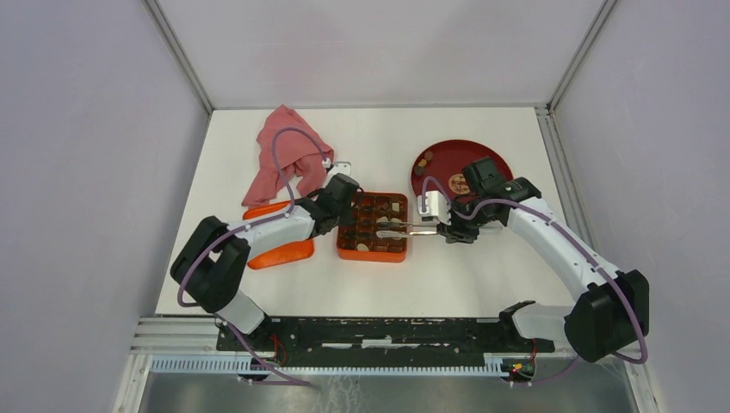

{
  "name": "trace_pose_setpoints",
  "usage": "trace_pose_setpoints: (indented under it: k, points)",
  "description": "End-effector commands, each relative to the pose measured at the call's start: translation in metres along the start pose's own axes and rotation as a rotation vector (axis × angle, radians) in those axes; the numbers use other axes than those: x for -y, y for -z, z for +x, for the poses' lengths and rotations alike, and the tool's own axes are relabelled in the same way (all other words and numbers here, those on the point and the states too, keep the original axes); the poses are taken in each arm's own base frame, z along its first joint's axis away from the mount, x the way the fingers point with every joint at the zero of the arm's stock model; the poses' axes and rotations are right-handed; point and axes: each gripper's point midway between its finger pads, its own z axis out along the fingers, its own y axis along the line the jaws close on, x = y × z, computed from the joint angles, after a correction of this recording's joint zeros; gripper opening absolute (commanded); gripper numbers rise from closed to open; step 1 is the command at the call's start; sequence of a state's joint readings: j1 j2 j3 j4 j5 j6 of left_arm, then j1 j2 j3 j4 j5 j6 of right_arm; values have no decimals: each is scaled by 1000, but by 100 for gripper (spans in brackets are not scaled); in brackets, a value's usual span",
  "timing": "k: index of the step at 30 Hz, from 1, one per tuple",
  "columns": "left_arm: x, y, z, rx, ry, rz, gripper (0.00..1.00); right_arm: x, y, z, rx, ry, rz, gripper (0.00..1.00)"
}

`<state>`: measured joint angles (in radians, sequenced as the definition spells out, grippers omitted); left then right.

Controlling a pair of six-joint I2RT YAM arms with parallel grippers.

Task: Pack the chocolate
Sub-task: Adjust the packing box at the center of the board, then place the fake chocolate in the packing box.

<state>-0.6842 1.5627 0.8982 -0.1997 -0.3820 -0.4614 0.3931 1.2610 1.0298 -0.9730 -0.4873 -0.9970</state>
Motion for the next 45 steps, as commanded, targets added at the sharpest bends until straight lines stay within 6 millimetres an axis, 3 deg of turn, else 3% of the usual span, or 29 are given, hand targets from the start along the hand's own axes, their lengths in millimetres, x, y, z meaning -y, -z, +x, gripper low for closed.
trace_pose_setpoints:
  k: [1, 7, 14, 20, 27, 37, 45]
  points:
    - [14, -6, -16, 26, 90, 31, 29, 12, -2, -7, 18, 26, 25, 0]
    - [10, -1, -21, 32, 109, 16, 46, 8, -9, 0, -8, 5, -14, 0]
    - [6, 39, -56, 136, 166, 54, 56, -1, -17, 10, -34, -20, -60, 0]
    - [5, 64, -64, 180, 231, 108, 56, -8, -25, 13, -41, -51, -96, 2]
    - [-2, 78, -64, 204, 272, 113, 56, -9, -32, 17, -59, -66, -106, 8]
    - [-3, 85, -69, 222, 285, 120, 57, -15, -38, 14, -56, -70, -127, 32]
    - [-3, 92, -73, 238, 304, 134, 57, -11, -38, 10, -45, -86, -108, 39]
